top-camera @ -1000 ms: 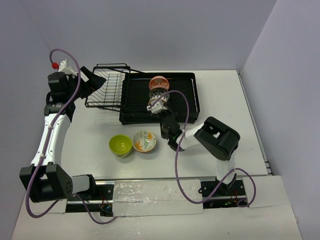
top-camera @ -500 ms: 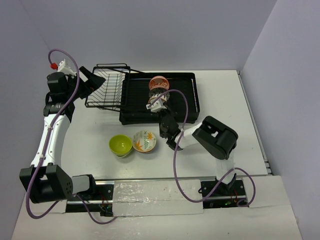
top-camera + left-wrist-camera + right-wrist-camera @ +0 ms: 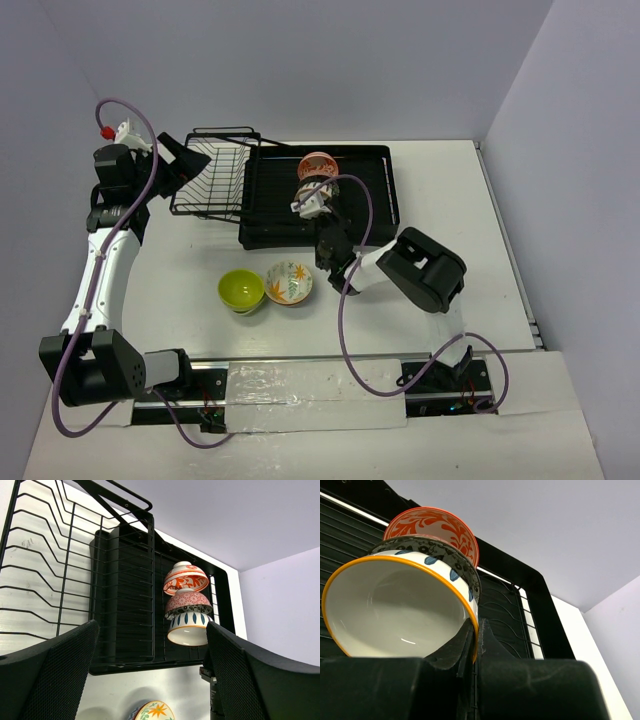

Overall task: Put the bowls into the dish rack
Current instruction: Insert the bowl into the dish rack.

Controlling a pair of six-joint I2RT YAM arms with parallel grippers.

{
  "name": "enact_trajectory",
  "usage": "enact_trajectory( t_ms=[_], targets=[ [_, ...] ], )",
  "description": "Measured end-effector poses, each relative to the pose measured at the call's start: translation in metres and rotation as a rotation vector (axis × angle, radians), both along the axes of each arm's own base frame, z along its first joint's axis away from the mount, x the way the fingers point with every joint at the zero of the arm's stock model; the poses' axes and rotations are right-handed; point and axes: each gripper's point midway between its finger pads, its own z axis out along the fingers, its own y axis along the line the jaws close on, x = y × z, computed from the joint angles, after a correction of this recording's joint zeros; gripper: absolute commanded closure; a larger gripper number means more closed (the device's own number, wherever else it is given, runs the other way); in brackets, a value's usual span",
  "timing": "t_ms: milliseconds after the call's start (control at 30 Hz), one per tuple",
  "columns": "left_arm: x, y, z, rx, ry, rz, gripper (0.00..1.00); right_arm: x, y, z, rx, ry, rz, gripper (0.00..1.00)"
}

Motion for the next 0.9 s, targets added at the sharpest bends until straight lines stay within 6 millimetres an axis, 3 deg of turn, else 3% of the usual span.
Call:
enact_trajectory(
  t_ms=[200, 533, 900],
  targets=[
    [-0.001, -0.001, 0.001, -0.012, 0.0, -0.009, 0.07, 0.002, -0.002, -0.001, 0.005, -0.003, 0.009, 1.0],
    [0.0, 0.001, 0.003, -0.02, -0.005, -0.008, 0.07, -0.013, -0.013, -0.001, 0.058, 0.01, 0.042, 1.0],
    [0.0, -0.001, 0.002, -0.033, -0.006, -0.011, 0.07, -0.014, -0.006, -0.004, 0.134, 0.026, 0.079, 1.0]
  ],
)
